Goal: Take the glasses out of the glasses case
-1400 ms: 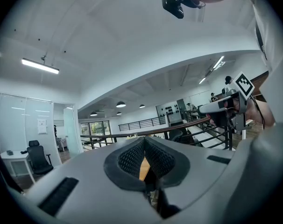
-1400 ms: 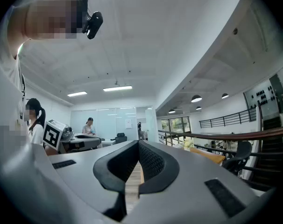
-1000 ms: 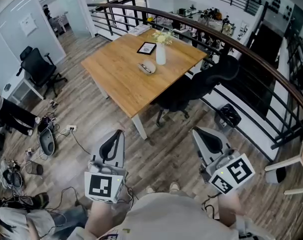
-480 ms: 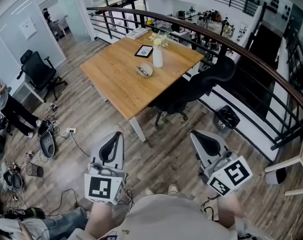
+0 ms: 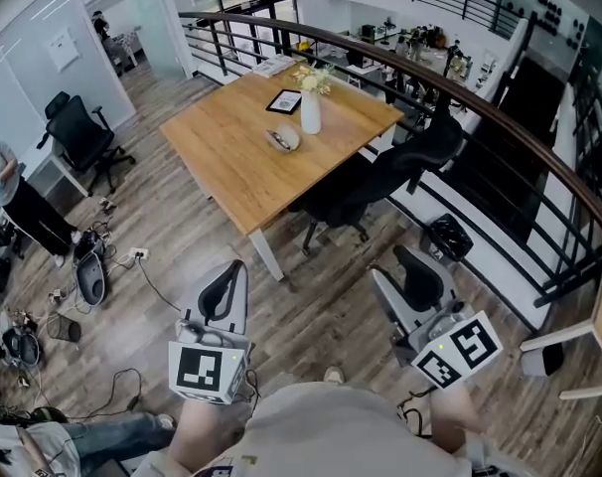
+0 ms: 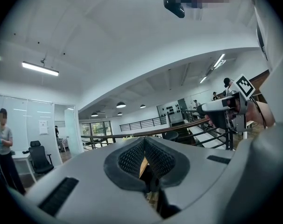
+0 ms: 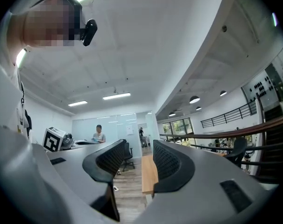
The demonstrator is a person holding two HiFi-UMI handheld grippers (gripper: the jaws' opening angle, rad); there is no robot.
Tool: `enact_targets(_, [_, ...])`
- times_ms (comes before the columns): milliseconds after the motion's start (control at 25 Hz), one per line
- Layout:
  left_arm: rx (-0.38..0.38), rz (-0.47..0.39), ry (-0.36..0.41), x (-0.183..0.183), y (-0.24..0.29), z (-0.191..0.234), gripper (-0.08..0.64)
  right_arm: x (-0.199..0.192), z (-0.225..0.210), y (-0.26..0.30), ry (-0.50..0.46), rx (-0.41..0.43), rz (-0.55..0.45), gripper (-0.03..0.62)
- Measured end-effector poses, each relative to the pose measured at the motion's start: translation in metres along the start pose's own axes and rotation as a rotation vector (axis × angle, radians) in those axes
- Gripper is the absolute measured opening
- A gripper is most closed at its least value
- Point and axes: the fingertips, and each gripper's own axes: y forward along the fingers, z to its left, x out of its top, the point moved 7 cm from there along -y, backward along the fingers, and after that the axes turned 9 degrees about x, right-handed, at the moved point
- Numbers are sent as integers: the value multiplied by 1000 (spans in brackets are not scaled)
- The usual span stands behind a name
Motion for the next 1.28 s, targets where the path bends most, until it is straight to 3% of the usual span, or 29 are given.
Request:
enact_targets(360, [5,23,20,-4,8,-27,17,-7,-24,-22,-4,3,20,215])
enact_targets(680, [21,27,20,-13,35,-29,17,-19,-50,-5,-37,-7,53,209])
enact_targets(880, [7,44,8,-31,64,-23,17,-36,-71,21,-28,-1,69,207])
enact_targets(1280, [24,66,5,-61,147,32,17,-50,-126,115,-20,2,113,206])
